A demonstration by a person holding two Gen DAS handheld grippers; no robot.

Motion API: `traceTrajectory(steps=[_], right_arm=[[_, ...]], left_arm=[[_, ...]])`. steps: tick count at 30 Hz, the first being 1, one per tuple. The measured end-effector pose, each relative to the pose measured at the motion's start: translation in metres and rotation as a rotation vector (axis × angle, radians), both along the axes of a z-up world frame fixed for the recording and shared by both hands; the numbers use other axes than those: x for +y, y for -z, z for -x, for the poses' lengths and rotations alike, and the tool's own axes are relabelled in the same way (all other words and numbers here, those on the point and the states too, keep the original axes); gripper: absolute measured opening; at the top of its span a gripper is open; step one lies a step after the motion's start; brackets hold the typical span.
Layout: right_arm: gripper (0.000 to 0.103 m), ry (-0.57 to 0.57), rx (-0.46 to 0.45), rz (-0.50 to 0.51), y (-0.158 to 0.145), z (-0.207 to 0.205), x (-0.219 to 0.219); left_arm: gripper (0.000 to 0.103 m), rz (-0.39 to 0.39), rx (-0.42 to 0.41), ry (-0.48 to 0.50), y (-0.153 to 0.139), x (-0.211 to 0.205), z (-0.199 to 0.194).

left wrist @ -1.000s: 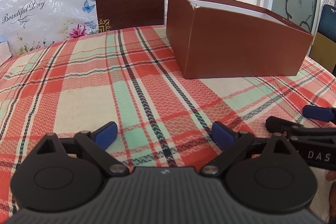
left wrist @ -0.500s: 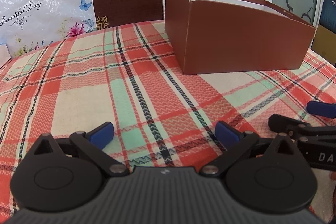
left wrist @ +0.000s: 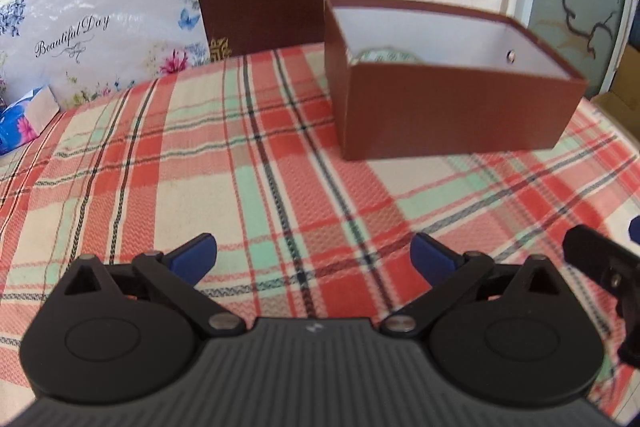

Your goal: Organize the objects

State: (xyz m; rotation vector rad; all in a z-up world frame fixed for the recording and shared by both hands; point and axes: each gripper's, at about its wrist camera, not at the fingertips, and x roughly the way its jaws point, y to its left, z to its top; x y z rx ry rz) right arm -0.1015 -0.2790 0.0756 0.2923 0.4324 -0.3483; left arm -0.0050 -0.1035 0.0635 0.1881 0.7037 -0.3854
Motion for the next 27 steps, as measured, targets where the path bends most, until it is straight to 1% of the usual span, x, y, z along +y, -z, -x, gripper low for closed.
traceTrajectory(steps=[2, 4, 6, 8, 11, 15, 18, 23, 27], right_arm=[[0.102, 0.006, -0.004, 0.001, -0.009, 0.003, 0.000], [0.102, 0.018, 0.002, 0.005, -0.018, 0.005, 0.002], [0.102, 0.028, 0.027, 0.010, -0.023, 0.005, 0.004], [0.102, 0.047, 0.038, 0.011, -0.025, 0.004, 0.005], [0.102, 0.079, 0.008, -0.003, -0.025, 0.009, 0.003], [0.102, 0.107, -0.008, -0.024, -0.021, 0.013, -0.001], [0.102, 0.109, -0.005, -0.039, -0.018, 0.013, -0.001], [0.102, 0.107, -0.017, -0.025, -0.019, 0.015, 0.005], [0.102, 0.128, -0.042, -0.007, -0.022, 0.019, 0.008]], left_arm=[[0.103, -0.001, -0.010, -0.001, -0.008, -0.001, 0.005], [0.103, -0.042, -0.025, -0.018, -0.014, -0.005, 0.008], [0.103, -0.091, -0.052, -0.054, -0.018, -0.007, 0.011], [0.103, -0.116, -0.076, -0.073, -0.021, -0.007, 0.014], [0.103, -0.095, -0.078, -0.073, -0.026, -0.003, 0.015], [0.103, -0.099, -0.091, -0.082, -0.027, -0.003, 0.018], [0.103, -0.092, -0.079, -0.073, -0.026, -0.004, 0.020], [0.103, -0.086, -0.095, -0.058, -0.028, -0.007, 0.025], [0.103, -0.121, -0.127, -0.063, -0.030, -0.011, 0.030]])
